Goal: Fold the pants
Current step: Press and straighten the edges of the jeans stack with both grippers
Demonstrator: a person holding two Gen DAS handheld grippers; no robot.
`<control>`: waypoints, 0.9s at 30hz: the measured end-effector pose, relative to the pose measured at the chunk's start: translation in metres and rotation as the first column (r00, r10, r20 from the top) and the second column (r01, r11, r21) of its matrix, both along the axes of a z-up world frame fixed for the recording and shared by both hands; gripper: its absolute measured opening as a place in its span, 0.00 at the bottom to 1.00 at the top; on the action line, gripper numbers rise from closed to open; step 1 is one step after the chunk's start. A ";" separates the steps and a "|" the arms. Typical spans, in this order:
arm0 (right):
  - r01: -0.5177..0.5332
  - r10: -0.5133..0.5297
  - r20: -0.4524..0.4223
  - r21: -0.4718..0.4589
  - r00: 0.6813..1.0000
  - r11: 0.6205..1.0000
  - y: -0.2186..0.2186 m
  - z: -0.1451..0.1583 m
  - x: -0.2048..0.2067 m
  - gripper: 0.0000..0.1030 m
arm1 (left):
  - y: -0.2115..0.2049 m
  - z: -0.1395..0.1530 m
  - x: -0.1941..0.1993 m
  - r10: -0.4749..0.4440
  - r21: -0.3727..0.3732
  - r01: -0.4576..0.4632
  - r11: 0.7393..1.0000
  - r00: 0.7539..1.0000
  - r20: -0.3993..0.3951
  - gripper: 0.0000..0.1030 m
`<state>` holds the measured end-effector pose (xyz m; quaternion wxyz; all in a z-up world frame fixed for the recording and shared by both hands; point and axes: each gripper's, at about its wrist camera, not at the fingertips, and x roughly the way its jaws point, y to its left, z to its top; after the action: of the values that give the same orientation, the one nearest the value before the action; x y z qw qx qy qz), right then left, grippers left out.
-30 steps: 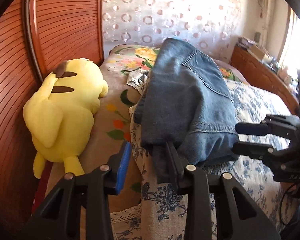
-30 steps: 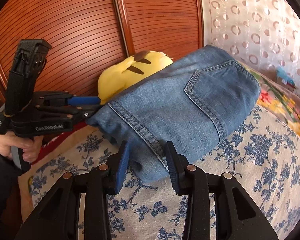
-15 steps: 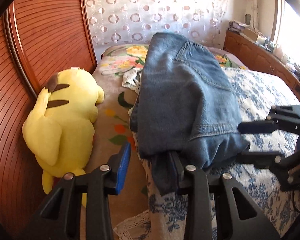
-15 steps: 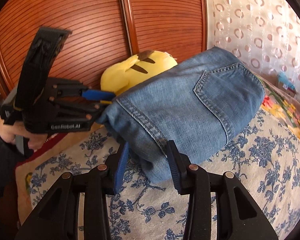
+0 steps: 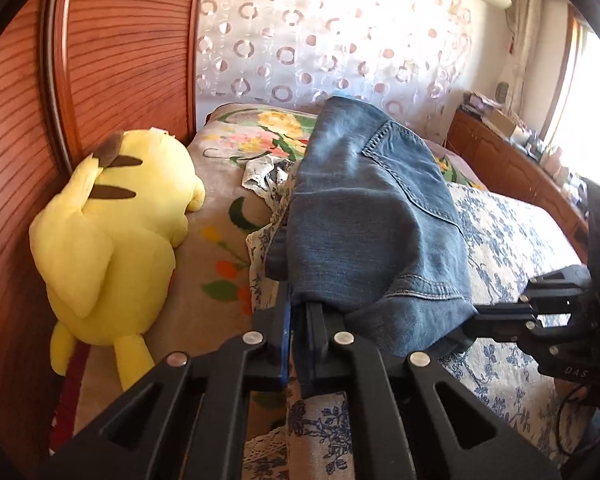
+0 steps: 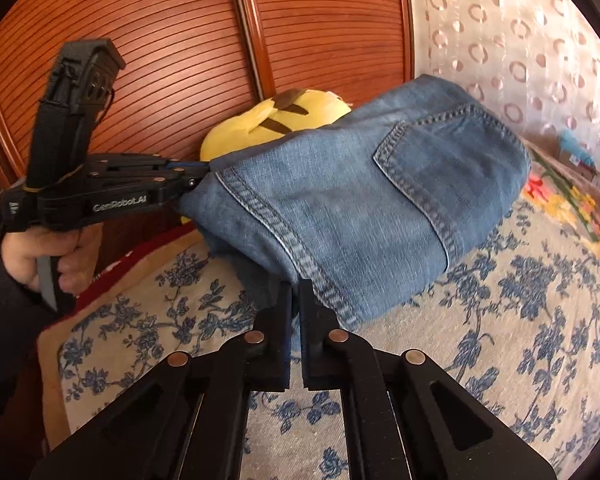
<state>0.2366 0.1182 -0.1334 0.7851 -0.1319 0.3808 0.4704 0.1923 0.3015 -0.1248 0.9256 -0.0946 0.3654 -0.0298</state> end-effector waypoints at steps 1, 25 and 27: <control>-0.006 0.006 -0.004 -0.002 1.000 1.000 -0.001 0.000 -0.001 0.00 | 0.002 -0.001 -0.001 -0.002 -0.017 0.002 1.000 1.000 -0.001 0.04; 0.002 -0.002 0.012 -0.069 1.000 0.998 -0.021 -0.006 -0.014 0.00 | 0.003 -0.006 -0.005 -0.014 -0.003 0.014 1.000 1.000 -0.013 0.06; 0.009 -0.009 0.013 -0.073 1.000 0.997 -0.024 -0.007 -0.014 0.00 | 0.003 -0.006 -0.005 -0.014 0.002 0.014 1.000 1.000 -0.013 0.06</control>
<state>0.2230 0.0942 -0.1408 0.7841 -0.1618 0.3936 0.4517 0.1873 0.3040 -0.1304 0.9230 -0.0915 0.3720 -0.0352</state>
